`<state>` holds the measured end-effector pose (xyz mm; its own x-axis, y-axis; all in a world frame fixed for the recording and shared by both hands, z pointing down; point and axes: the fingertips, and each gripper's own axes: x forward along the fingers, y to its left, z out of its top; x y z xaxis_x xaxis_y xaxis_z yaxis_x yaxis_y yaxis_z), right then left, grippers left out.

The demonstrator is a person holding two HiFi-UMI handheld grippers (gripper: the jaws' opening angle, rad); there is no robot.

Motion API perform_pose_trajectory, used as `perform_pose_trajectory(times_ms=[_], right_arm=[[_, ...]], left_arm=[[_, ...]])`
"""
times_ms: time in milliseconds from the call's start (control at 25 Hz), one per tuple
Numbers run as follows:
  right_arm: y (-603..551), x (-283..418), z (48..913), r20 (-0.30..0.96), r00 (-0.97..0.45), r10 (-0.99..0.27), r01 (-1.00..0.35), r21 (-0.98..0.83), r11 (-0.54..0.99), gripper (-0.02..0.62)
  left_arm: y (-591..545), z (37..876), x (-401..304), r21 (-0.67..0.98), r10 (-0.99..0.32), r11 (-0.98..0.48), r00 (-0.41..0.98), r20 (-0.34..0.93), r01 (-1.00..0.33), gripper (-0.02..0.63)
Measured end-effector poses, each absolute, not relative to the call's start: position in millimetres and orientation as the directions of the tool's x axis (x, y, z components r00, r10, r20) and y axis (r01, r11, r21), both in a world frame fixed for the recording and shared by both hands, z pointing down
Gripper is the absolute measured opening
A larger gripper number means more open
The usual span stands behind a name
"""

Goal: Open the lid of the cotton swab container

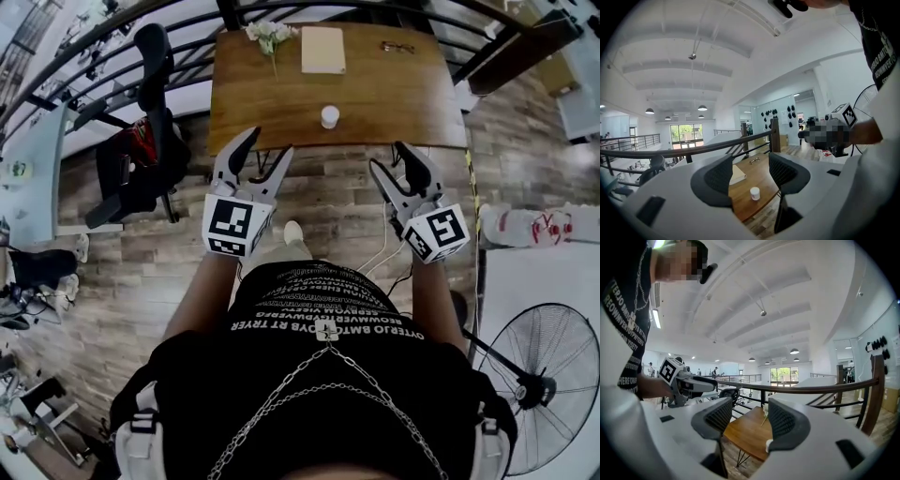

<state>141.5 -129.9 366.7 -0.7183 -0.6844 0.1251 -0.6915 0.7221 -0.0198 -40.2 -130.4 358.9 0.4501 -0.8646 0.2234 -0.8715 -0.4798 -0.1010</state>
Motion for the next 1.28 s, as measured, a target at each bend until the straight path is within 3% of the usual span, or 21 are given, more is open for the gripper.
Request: perform_pose_trajectory(times_ms=[640,1280], right_arm=[[-224,88,352,0.129,-0.702,-0.7,-0.705,0.015,0.709,0.229],[-246,136,379,0.183,-0.638,-0.748,-0.762,-0.01,0.647,0.229]], left_arm=[[-216,370,-72,-0.09,-0.823,-0.55,0.52,0.226,-0.831,0.247],[-255,422,-16,-0.039,-0.745,-0.641,0.608,0.275,-0.767,0.247]])
